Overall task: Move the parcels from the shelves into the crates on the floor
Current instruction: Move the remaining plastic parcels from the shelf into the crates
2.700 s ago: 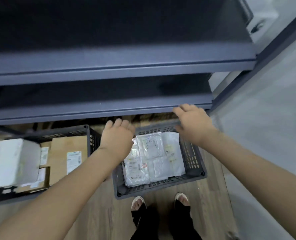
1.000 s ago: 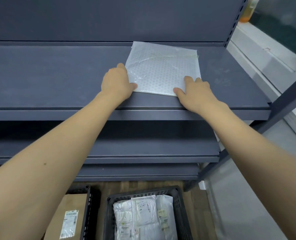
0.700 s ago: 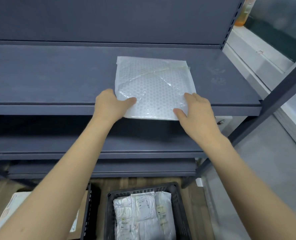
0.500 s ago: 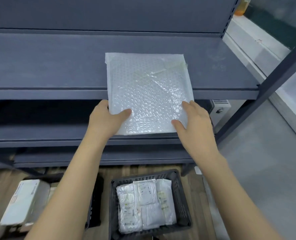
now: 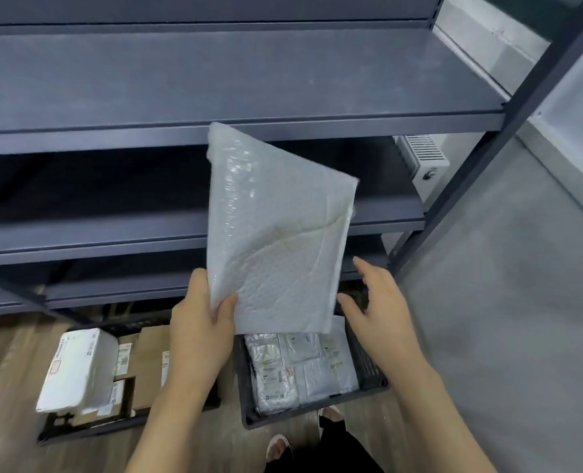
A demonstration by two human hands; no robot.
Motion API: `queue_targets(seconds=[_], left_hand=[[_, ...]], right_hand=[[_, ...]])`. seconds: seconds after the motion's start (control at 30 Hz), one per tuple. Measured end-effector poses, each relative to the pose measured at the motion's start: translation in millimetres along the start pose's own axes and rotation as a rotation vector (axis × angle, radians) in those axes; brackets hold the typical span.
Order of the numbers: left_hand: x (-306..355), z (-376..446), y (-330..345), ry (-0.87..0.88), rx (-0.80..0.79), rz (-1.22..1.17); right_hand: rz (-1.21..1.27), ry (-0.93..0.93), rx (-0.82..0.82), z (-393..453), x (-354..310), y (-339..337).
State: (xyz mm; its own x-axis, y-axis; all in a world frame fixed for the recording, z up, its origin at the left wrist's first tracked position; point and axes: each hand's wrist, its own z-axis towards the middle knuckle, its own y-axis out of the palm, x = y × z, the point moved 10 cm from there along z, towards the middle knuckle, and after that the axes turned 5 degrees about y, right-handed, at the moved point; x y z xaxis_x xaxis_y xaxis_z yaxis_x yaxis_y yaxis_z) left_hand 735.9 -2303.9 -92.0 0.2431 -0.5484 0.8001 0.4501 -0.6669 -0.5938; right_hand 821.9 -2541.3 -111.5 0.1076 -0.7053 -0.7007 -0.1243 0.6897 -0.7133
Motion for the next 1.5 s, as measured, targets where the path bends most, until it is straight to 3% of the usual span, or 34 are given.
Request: queue_targets(seconds=[0.27, 0.47, 0.67, 0.77, 0.93, 1.03, 1.23, 1.33, 1.5], left_hand=[[-8, -20, -2, 0.191, -0.168, 0.397], [-14, -26, -20, 0.240, -0.159, 0.271], [-22, -18, -52, 0.283, -0.099, 0.271], [-24, -12, -60, 0.241, -0.043, 0.235], [-26, 0, -56, 0.140, -0.023, 0.179], [-28, 3, -46, 0.038, -0.056, 0.231], [-29, 1, -65, -0.224, 0.167, 0.132], [-26, 0, -54, -0.305, 0.111, -0.014], [-6, -4, -39, -0.375, 0.061, -0.255]], right_hand=[[-0.008, -0.117, 0.100, -21, -37, -15], [0.069, -0.015, -0.087, -17, -22, -9], [0.047, -0.133, -0.148, -4, -37, -17], [0.090, -0.241, -0.214, -2, -56, -19], [0.132, -0.263, -0.332, 4, -66, -18], [0.012, -0.341, -0.257, 12, -66, -31], [-0.002, -0.391, -0.174, 23, -68, -45], [0.000, -0.463, -0.153, 26, -76, -45], [-0.093, -0.747, -0.009, 12, -97, -47]])
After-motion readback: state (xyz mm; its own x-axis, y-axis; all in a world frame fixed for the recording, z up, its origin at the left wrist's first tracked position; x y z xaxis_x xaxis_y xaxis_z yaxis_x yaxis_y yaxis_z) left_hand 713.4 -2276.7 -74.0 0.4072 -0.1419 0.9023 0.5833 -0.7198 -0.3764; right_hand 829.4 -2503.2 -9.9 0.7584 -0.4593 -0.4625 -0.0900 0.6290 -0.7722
